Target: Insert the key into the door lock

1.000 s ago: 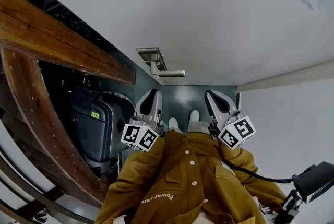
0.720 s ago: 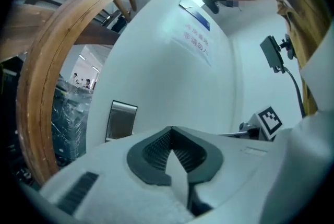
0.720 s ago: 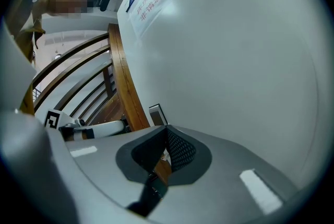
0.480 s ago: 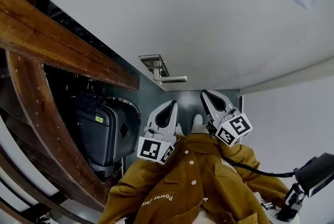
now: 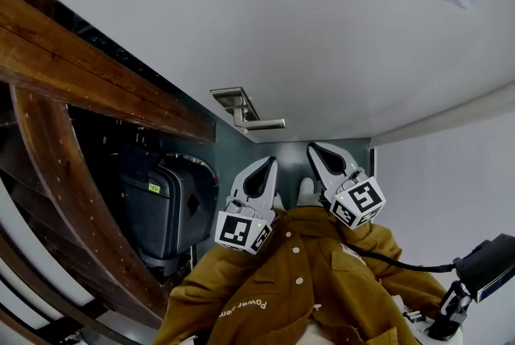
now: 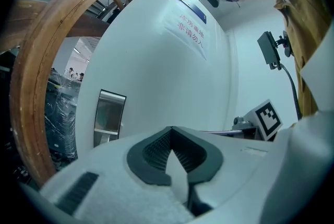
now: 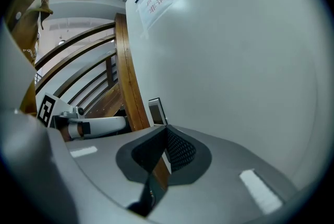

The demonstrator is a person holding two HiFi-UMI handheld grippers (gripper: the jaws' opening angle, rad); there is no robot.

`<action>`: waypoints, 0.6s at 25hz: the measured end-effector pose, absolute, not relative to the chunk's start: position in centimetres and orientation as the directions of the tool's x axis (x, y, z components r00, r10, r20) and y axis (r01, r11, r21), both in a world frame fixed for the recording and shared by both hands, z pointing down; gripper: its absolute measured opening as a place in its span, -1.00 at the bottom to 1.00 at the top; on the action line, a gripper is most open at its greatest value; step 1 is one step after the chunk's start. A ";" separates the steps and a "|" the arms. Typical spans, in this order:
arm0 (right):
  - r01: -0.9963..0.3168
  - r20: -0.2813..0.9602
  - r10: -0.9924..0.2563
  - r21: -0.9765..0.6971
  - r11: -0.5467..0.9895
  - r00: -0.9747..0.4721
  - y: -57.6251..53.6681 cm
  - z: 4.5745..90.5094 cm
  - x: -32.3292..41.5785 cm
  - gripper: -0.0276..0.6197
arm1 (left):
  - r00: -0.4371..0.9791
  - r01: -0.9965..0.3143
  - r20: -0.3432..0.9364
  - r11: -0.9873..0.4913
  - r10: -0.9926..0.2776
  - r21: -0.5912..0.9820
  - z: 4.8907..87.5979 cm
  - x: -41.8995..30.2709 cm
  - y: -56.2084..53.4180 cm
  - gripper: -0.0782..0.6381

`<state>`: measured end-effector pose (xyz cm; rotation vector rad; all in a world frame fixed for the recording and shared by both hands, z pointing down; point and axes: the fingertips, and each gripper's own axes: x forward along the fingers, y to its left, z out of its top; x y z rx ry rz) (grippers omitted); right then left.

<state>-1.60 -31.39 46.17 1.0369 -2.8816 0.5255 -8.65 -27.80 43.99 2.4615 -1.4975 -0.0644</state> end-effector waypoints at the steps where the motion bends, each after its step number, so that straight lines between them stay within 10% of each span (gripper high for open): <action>1: -0.624 0.144 -0.612 -0.301 0.721 -0.777 -31.4 46.1 -1.6 -0.90 | 0.468 -0.867 0.096 -0.435 -0.879 0.243 44.0 -8.6 -27.8 -0.78; 15: -0.617 0.143 -0.606 -0.308 0.724 -0.783 -31.1 46.4 -0.8 -0.90 | 0.458 -0.868 0.098 -0.420 -0.884 0.264 44.4 -8.0 -27.6 -0.78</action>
